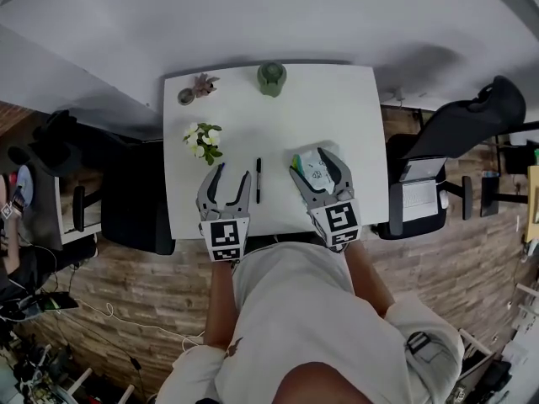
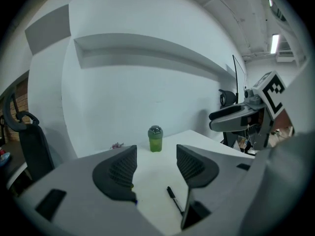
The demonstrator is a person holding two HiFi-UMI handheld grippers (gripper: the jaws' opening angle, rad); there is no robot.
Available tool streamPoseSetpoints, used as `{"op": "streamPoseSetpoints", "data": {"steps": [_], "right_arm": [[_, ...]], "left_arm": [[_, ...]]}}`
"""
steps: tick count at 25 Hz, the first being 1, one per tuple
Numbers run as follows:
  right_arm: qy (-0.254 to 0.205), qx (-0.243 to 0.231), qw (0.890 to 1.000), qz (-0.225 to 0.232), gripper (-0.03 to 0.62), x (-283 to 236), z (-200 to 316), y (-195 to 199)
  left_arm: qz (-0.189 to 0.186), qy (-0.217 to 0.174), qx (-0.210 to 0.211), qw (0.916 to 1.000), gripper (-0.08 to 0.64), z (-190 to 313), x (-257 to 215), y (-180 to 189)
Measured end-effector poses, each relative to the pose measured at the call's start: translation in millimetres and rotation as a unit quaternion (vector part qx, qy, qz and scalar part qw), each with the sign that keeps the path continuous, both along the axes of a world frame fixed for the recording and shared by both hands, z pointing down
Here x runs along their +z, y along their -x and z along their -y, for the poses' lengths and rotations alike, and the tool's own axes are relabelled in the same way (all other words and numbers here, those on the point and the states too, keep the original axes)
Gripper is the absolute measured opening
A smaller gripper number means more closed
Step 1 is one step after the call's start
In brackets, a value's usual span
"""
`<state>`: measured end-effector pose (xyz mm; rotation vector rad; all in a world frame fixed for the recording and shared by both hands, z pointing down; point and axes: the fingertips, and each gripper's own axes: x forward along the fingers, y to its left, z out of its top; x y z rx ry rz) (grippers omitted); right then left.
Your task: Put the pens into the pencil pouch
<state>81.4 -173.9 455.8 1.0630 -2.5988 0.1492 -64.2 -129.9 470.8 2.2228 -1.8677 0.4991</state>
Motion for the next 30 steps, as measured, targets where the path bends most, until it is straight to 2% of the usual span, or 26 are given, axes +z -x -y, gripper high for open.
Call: {"op": "streamPoseSetpoints", "data": {"steps": [12,30], "right_arm": [[0.071,-0.028,0.996,-0.048,0.265,67.8,-31.7,23.1],[0.143,-0.051,0.984,-0.092,0.253,143.8,-69.8,29.1]], "left_arm": [[-0.02,0.087,0.035,0.9954,0.219,-13.3,77.5,-8.0],[-0.028,0.215,0.058,0.9746,0.156,-50.5,181.6,-33.2]]}}
